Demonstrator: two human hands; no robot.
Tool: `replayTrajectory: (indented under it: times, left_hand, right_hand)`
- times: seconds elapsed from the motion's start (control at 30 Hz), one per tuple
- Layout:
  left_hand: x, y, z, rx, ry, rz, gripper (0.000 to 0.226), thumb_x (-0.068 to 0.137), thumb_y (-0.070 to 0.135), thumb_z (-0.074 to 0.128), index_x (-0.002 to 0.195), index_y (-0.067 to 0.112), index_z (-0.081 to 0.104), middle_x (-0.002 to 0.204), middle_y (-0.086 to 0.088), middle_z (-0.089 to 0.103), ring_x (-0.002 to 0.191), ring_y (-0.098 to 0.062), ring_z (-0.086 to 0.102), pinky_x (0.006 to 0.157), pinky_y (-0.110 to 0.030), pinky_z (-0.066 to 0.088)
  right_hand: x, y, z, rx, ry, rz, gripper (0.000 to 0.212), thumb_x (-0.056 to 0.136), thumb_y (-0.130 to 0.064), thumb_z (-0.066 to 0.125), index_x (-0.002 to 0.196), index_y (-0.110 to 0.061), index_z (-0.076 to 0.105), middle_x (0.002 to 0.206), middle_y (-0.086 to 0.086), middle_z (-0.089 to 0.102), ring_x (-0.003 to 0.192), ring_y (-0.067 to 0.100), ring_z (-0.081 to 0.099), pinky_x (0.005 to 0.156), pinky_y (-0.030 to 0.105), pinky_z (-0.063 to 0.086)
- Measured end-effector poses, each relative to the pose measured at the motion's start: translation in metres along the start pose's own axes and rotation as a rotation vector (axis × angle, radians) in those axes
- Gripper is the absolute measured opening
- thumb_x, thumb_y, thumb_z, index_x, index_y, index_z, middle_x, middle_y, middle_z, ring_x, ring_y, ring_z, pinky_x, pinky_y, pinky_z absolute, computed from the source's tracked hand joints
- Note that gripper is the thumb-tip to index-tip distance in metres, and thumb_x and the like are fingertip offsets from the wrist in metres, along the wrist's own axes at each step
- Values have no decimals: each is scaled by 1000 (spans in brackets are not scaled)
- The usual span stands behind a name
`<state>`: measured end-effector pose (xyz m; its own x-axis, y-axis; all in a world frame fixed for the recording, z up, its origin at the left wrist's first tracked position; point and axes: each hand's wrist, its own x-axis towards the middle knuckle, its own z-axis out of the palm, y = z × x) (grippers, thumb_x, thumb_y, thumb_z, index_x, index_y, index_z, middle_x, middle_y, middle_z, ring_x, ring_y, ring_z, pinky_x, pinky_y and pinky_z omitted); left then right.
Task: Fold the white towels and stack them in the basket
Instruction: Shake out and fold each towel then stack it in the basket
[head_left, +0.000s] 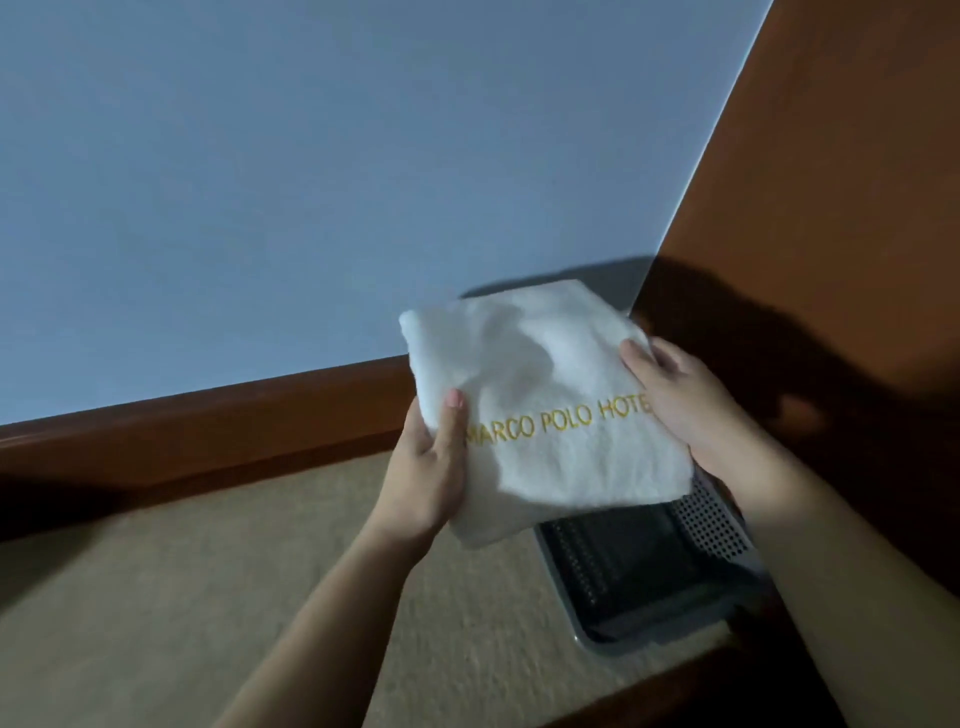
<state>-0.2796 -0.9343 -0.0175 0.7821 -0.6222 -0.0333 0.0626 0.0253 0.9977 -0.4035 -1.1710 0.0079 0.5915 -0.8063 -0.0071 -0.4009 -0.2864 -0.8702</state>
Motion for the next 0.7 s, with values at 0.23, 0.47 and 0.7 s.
replayTrajectory:
  times: [0.23,0.47,0.7]
  left_hand:
    - [43,-157,131,27,-29,-583,84,76,86,54,127,20,59,116,-11,72,99,-31,75,84,-54,63]
    - [30,-205,202,293,1,-838,78,106,62,20,148,-1,39,146,-23,51,90,-11,56,70,-13,48]
    - [8,-217,208,399,129,-972,51,112,37,36,145,-1,43,146,-25,54,131,-42,55,100,-38,45]
  right_hand:
    - [49,155,-42,-95,-137,414,21,93,-21,65,113,-23,68,107,12,74,90,22,71,82,40,58]
    - [19,281,-7,-182,-289,568,57,89,8,48,138,-17,61,106,2,68,96,19,66,74,29,54]
    - [25,290,-9,-382,-287,399,51,93,-5,48,139,-27,56,119,6,66,107,27,63,92,40,54]
